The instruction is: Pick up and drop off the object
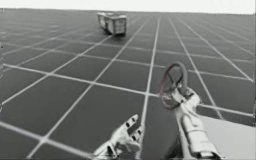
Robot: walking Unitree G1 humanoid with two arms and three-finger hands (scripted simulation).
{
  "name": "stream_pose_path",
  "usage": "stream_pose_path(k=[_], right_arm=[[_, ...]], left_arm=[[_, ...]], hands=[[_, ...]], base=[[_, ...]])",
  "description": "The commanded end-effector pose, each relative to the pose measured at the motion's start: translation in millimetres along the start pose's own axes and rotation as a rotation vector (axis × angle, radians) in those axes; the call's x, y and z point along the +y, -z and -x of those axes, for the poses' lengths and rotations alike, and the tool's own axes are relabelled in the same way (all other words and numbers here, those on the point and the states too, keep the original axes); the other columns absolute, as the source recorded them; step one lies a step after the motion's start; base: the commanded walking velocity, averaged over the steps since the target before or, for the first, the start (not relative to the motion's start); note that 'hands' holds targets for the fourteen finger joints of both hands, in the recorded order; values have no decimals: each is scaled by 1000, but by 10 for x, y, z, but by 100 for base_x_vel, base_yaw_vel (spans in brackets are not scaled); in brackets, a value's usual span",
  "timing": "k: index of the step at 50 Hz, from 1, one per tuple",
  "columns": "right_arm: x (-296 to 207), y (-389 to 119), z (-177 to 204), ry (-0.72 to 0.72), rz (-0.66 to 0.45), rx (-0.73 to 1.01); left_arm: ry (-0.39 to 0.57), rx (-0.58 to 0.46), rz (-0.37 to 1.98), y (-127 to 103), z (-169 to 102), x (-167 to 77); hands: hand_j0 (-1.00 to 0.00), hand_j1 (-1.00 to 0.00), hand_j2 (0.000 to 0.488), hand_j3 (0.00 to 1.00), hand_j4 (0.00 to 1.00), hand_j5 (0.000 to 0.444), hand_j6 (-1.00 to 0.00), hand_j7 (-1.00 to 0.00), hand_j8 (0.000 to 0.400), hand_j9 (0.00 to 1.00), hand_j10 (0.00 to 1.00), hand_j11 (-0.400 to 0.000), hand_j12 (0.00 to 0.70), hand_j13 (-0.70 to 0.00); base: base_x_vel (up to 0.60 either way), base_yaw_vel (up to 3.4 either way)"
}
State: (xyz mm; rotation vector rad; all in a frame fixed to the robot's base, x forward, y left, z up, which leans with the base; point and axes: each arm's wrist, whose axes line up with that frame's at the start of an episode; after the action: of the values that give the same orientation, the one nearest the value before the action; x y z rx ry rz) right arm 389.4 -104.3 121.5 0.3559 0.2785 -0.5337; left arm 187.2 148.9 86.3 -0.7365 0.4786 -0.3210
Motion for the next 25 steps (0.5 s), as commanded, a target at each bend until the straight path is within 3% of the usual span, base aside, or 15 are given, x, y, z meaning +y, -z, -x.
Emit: stream_pose_path(k=[1, 25], right_arm=[[22, -124, 27, -27, -42, -34], [22, -124, 27, -27, -42, -34]], left_arm=[[5, -5, -23, -26, 5, -57], [5, -5, -23, -26, 5, -57]], hands=[[0, 0, 0, 1000, 1000, 0, 0, 0, 0, 1000, 1000, -400, 0, -700], [0, 0, 0, 1000, 1000, 0, 0, 0, 0, 1000, 1000, -400, 0, -700]], base=[[56, 7], [58, 4]])
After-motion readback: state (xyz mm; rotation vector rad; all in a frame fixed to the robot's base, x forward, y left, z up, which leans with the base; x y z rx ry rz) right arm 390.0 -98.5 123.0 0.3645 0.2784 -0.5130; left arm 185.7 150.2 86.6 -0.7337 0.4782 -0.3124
